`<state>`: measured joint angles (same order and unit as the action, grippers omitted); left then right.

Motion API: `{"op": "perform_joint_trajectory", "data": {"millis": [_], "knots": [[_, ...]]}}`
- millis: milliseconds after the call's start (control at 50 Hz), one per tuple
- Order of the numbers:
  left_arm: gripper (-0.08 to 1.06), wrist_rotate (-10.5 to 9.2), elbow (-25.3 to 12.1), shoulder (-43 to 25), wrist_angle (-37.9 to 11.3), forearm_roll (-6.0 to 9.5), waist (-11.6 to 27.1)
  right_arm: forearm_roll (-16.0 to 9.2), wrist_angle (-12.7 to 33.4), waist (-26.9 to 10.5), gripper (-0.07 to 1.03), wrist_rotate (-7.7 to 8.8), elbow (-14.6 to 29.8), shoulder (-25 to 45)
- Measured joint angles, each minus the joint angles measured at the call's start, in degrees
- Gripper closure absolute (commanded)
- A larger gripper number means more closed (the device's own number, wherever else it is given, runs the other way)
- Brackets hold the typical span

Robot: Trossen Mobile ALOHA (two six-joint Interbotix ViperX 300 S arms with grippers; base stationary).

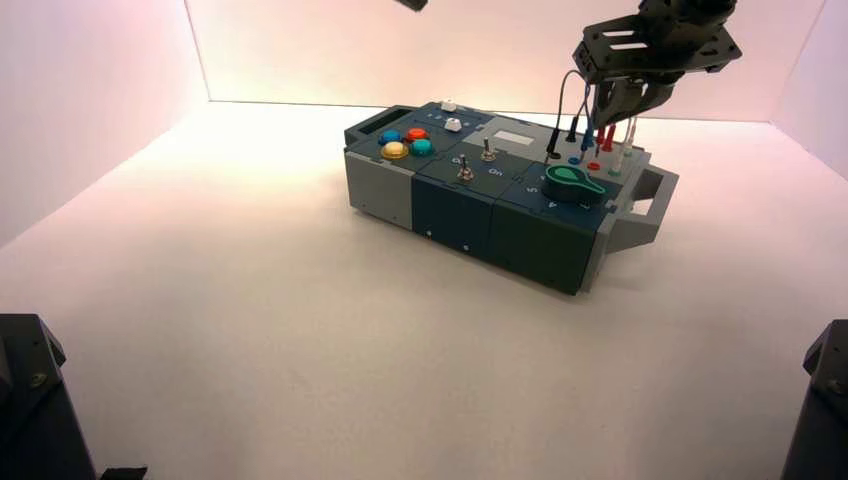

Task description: Insert the red wire.

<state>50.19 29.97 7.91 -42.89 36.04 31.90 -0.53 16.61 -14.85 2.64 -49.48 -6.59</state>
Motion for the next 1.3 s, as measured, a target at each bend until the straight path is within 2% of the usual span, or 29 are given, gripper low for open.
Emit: {"op": "perform_joint_trajectory", "data": {"millis": [200,460,1300], "knots": [[1.01,0.18,-0.1,-1.4,-0.1,0.00,0.1,0.0,0.0,0.0,0.99,-0.09,0.0,0.0],[1.01,2.11,-0.3,-2.7,-0.2,0.00,0.6,0.0,-0.2,0.0,0.99,0.00,0.0,0.3],[1.01,2.11,-0.4,-2.7,-0.6,0.00,1.1,0.0,-1.2,0.0,0.99,-0.09,-0.1,1.9]]}}
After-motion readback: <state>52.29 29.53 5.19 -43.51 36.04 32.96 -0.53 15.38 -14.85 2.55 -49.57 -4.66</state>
